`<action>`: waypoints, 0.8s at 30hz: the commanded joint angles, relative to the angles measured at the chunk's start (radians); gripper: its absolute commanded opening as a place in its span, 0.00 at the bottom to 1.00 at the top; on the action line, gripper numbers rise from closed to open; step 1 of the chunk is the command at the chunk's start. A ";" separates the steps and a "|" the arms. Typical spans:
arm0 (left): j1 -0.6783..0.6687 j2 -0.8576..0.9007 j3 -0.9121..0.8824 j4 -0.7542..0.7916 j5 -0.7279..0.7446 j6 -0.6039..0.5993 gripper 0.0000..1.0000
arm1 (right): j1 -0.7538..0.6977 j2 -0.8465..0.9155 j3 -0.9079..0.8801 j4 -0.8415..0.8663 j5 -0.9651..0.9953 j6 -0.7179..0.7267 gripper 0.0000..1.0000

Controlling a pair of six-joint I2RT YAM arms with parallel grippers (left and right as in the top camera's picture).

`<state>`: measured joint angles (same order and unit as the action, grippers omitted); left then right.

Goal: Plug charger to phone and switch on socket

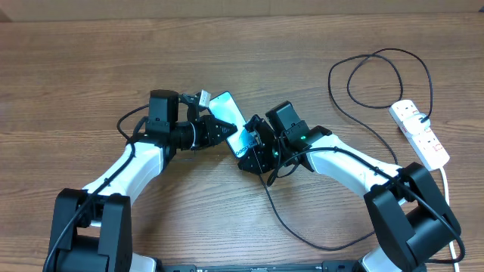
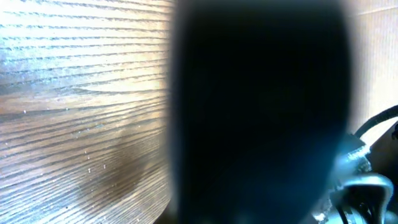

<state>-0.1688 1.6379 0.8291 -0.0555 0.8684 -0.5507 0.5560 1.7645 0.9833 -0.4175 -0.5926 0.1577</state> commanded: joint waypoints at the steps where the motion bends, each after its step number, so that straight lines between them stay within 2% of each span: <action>1: -0.008 -0.005 0.003 0.007 0.000 -0.010 0.04 | -0.004 -0.031 0.031 -0.001 -0.062 0.018 0.32; 5: -0.008 -0.003 0.003 -0.018 -0.116 -0.010 0.04 | -0.004 -0.079 0.033 -0.041 -0.090 0.021 0.45; 7: -0.008 -0.003 0.003 -0.033 -0.121 -0.003 0.04 | -0.010 -0.106 0.033 -0.054 -0.090 0.021 0.48; 10: -0.009 0.004 0.003 -0.054 -0.105 0.016 0.04 | -0.031 -0.158 0.033 -0.063 -0.089 0.021 0.62; 12: -0.010 0.019 0.003 -0.057 -0.044 0.048 0.04 | -0.054 -0.191 0.033 -0.065 -0.089 0.021 0.71; 16: -0.016 0.068 0.003 -0.056 0.050 0.090 0.04 | -0.117 -0.258 0.033 -0.095 -0.089 0.021 0.80; 21: -0.018 0.172 0.003 -0.029 0.198 0.179 0.04 | -0.189 -0.331 0.033 -0.219 -0.089 0.021 0.85; 22: -0.017 0.211 0.003 -0.010 0.273 0.230 0.04 | -0.202 -0.346 0.033 -0.259 -0.089 0.020 0.87; 24: -0.017 0.241 0.003 -0.007 0.306 0.268 0.04 | -0.212 -0.357 0.033 -0.300 -0.089 0.017 0.87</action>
<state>-0.1802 1.8244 0.8272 -0.0795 0.9913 -0.4114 0.3588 1.4414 0.9951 -0.6872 -0.6746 0.1810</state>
